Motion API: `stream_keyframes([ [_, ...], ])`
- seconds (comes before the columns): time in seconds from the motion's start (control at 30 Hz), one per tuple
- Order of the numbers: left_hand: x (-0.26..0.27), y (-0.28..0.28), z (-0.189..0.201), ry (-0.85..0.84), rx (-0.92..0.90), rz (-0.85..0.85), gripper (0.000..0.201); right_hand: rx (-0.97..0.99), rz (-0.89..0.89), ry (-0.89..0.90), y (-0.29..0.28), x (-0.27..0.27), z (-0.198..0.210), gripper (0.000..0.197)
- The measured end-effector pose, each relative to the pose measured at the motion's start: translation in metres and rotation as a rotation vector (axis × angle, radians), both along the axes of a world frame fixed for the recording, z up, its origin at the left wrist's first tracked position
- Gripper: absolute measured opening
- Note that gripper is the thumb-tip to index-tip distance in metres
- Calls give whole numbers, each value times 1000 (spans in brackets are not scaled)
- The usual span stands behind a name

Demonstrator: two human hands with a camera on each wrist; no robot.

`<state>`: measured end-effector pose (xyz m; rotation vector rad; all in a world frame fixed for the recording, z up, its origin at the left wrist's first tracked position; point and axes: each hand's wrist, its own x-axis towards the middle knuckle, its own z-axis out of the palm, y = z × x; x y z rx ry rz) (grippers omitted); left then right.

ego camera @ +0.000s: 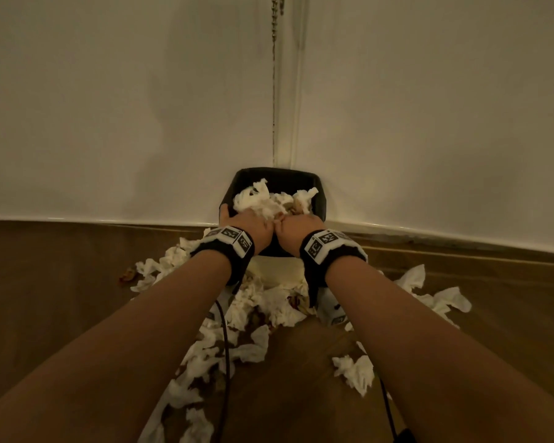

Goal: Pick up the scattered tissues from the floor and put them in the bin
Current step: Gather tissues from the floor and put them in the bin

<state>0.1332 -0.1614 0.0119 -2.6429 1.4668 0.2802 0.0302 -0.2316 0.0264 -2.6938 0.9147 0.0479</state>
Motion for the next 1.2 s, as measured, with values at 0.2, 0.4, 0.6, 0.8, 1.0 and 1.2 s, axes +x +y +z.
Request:
stream_keyframes([
  [0.2,-11,17,20,-52,-368,69,32,-86,5,-40,-5,-15,25,36],
  [0.4,-36,42,20,-73,-716,46,18,-107,-182,-259,-5,-51,31,29],
  [0.6,-68,71,-6,155,-700,19,9,137,-422,-307,-5,-76,-1,30],
  [0.8,-81,90,-66,353,-153,21,25,400,-411,-25,14,-74,-62,35],
  [1.0,-85,108,-112,336,128,-25,41,414,-247,192,40,-68,-105,27],
  [1.2,-93,125,-142,294,259,-53,42,369,-78,348,55,-54,-142,34],
])
